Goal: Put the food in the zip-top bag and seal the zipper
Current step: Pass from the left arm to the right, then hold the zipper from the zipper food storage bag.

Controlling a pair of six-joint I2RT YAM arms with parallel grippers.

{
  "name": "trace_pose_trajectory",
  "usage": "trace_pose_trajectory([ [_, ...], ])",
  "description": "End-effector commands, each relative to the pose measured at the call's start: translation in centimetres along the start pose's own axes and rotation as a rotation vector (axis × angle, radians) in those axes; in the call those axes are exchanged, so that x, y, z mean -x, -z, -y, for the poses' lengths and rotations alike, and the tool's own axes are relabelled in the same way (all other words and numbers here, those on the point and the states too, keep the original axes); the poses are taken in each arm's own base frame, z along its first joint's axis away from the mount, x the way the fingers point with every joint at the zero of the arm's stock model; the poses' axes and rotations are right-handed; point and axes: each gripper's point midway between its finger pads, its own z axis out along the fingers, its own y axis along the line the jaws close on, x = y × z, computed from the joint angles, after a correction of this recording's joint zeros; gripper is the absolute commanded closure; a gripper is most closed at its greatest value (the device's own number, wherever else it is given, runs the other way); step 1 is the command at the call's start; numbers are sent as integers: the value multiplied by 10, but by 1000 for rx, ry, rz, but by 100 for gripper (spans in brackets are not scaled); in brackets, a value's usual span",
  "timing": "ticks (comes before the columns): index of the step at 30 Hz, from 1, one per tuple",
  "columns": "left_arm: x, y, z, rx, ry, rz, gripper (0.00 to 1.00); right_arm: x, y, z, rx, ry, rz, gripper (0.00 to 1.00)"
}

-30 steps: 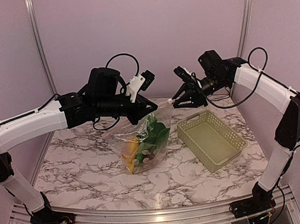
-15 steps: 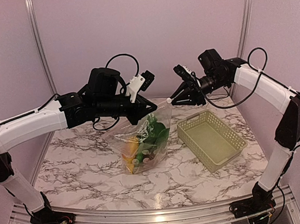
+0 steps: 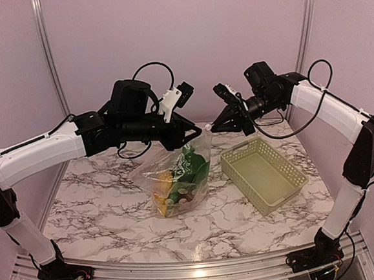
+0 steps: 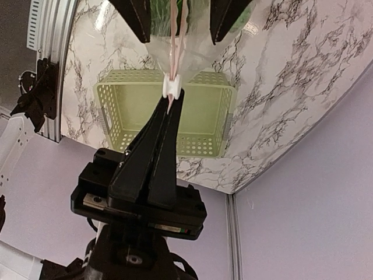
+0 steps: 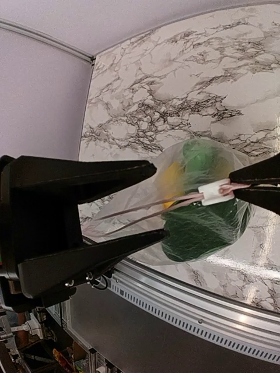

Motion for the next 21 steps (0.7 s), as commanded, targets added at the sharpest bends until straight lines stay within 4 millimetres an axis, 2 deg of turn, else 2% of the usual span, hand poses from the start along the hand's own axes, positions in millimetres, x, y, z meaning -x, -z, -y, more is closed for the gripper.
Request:
trace_pose_trajectory([
  [1, 27, -13, 6, -43, 11, 49, 63, 20, 3, -13, -12, 57, -2, 100],
  [7, 31, -29, 8, -54, 9, 29, 70, 21, 2, -11, -15, 37, 1, 100],
  [12, 27, -29, 12, -75, 14, 18, 64, 21, 2, -11, -20, 26, 3, 100],
  [17, 22, -32, 12, -78, 14, 2, 69, 19, 1, -9, -21, 15, 3, 100],
  [21, 19, -34, 13, -83, 14, -6, 66, 19, 1, -9, -22, 7, 2, 100],
])
